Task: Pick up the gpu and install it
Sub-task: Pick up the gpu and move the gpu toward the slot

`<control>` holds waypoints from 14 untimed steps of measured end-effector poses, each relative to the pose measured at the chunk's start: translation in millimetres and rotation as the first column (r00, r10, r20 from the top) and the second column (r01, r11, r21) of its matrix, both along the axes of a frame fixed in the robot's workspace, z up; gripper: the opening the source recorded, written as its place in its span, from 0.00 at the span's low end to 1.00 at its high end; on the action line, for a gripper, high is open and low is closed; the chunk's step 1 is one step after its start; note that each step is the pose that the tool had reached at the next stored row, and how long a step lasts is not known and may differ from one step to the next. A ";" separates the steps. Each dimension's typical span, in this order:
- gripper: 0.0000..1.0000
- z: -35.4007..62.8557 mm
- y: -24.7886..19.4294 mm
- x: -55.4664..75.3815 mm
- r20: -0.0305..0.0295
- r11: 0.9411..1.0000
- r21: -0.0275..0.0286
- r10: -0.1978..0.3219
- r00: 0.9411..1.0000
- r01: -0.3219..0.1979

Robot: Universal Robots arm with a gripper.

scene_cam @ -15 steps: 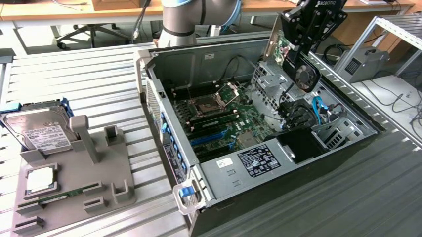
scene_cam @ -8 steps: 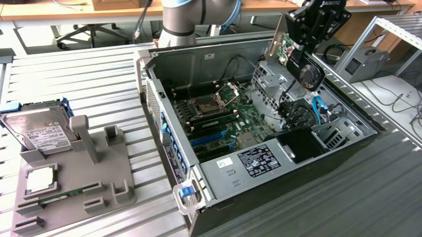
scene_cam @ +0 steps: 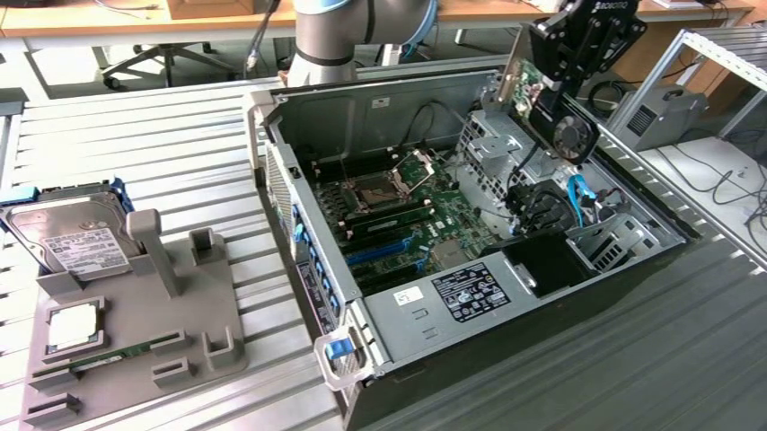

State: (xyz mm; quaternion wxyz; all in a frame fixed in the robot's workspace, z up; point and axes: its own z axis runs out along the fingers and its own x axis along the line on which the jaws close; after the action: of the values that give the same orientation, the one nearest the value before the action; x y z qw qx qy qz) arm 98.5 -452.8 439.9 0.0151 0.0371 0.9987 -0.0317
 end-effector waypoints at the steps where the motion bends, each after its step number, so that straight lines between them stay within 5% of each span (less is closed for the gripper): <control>1: 0.26 0.0 0.0 1.3 0.000 1.000 0.000 0.000 1.000 0.000; 14: 0.26 -0.3 0.4 20.3 0.000 1.000 -0.005 0.000 1.000 0.000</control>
State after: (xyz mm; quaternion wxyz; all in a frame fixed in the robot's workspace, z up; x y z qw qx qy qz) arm 118.7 -452.5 439.5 0.0152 0.0371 0.9986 -0.0344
